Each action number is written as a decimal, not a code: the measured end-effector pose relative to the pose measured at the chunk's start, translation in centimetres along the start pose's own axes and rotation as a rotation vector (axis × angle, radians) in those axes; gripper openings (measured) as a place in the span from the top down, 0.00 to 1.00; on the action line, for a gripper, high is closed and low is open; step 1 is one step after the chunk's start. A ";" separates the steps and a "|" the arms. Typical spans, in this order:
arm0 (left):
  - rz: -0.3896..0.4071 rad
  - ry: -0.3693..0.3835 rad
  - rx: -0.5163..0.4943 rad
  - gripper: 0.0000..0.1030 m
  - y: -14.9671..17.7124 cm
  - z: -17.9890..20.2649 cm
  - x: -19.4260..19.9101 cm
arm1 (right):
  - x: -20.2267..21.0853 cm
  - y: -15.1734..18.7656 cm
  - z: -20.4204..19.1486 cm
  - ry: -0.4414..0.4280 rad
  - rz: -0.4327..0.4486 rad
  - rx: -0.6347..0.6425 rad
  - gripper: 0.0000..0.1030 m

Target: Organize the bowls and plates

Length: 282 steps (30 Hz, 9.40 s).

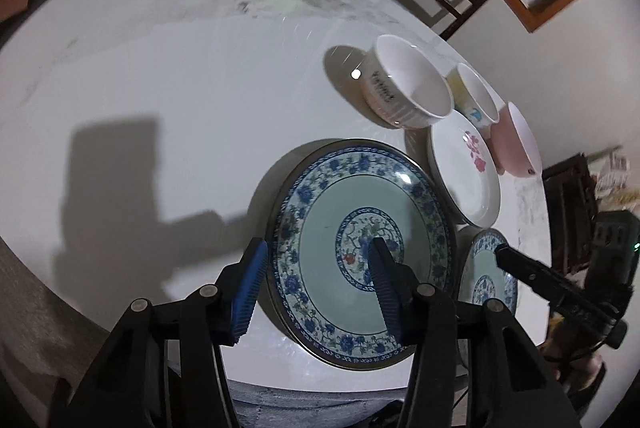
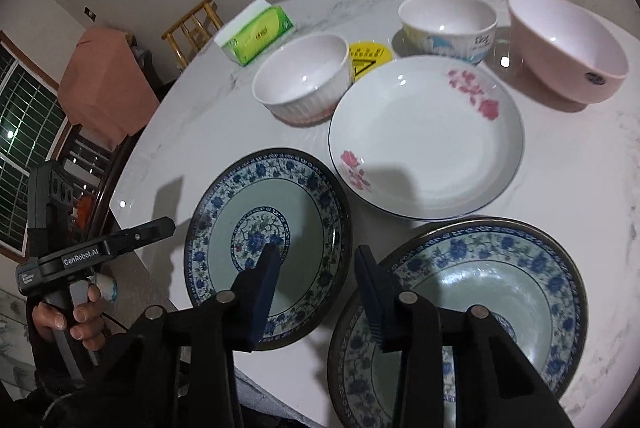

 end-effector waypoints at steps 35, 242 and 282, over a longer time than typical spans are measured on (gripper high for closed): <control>-0.078 -0.029 -0.045 0.86 0.5 -2.3 -3.4 | -6.4 -0.8 1.0 0.043 -0.134 0.023 0.87; -0.012 0.089 -0.367 0.84 6.3 14.5 -5.2 | 7.7 6.6 12.6 0.034 0.225 -0.193 0.85; 0.117 -0.094 -0.070 0.83 0.6 -4.5 1.3 | -5.6 0.6 -4.0 -0.082 0.040 -0.022 0.85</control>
Point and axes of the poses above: each gripper's, at about its wrist camera, not at the fingertips, and x roughly against the way its jaws point, z to its right, y to its underside, the point moved 8 cm from there along -x, roughly the way its jaws point, and after that the axes turned 1 degree about -y, right-handed, at the moved point
